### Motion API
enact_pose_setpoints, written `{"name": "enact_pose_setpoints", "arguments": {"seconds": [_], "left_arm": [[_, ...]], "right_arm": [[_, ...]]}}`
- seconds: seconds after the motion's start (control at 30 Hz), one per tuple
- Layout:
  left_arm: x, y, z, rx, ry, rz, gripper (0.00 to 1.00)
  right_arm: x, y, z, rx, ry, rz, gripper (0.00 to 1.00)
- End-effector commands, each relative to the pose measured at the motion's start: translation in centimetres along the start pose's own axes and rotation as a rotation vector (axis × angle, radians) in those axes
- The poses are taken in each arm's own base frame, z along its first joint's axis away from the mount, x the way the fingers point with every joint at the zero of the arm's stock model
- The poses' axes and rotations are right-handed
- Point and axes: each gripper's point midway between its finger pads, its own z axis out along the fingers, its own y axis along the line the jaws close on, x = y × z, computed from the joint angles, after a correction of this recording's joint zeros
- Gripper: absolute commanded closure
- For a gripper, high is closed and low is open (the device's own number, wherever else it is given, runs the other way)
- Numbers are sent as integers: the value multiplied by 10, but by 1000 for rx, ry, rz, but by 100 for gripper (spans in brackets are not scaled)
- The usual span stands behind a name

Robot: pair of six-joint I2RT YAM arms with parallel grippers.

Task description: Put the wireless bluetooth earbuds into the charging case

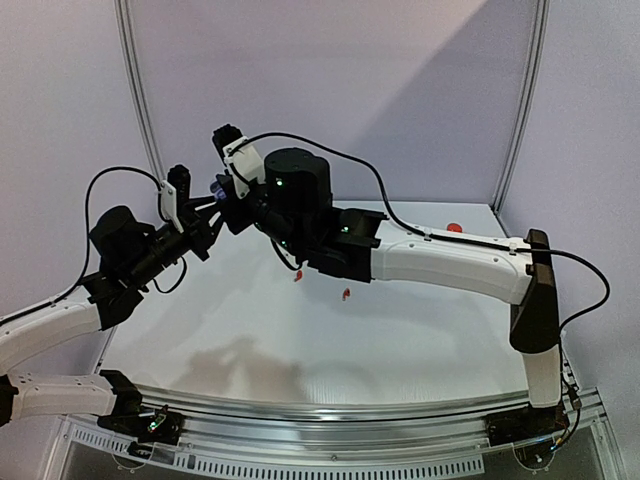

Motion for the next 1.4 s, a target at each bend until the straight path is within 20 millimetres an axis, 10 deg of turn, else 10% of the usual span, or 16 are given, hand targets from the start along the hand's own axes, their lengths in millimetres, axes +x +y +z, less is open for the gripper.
{"name": "enact_pose_setpoints", "arguments": {"seconds": [0.0, 0.23, 0.83, 1.37], "left_arm": [[-32, 14, -5, -66, -120, 50, 100], [-36, 13, -8, -71, -162, 151, 100], [-39, 11, -10, -66, -184, 194, 100], [-40, 11, -9, -61, -184, 178, 100]], "right_arm": [[38, 2, 7, 3, 102, -45, 100], [35, -5, 6, 32, 99, -72, 100], [-45, -12, -4, 23, -88, 3, 100], [-50, 23, -3, -100, -112, -24, 100]]}}
